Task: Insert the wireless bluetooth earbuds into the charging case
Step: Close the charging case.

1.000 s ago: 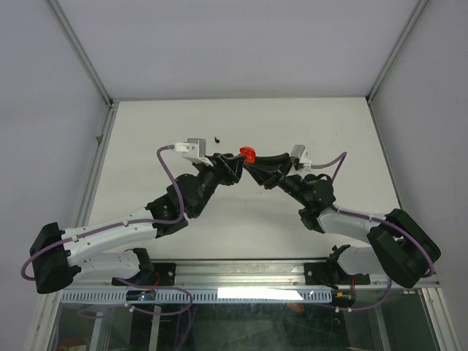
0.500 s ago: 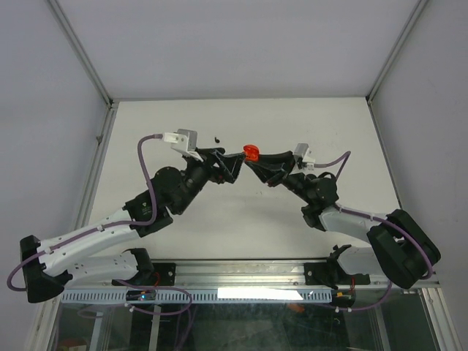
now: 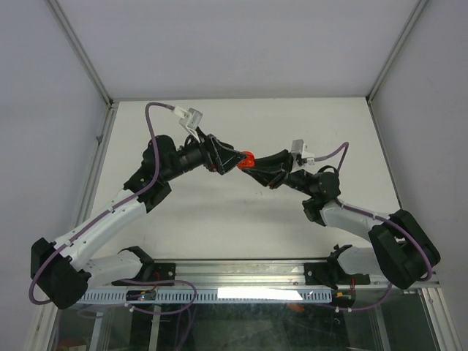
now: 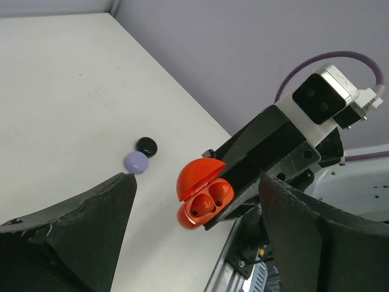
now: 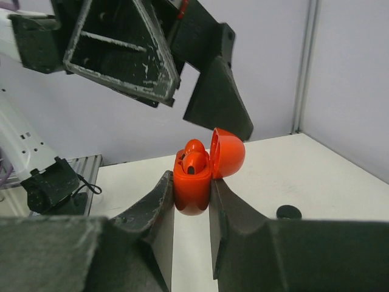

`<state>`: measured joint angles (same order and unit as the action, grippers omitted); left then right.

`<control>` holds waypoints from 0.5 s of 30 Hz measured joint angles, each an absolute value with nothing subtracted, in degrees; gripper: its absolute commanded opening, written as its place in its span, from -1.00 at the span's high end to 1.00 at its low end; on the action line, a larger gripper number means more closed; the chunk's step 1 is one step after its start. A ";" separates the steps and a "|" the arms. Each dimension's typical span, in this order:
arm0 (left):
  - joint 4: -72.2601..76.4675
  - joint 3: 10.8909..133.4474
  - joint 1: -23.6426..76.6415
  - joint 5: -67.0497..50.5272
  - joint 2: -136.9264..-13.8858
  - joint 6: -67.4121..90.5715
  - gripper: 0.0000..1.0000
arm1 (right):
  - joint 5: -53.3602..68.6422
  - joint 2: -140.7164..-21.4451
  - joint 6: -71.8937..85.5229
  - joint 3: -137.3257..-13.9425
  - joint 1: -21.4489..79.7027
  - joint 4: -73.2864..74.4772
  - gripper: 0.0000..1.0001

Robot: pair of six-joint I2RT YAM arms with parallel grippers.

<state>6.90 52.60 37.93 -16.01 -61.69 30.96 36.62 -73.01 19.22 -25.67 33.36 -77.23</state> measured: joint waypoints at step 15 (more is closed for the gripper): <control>24.45 49.93 34.04 -42.17 -71.35 44.56 -0.52 | 41.58 -73.01 23.92 -27.70 32.64 -73.38 1.00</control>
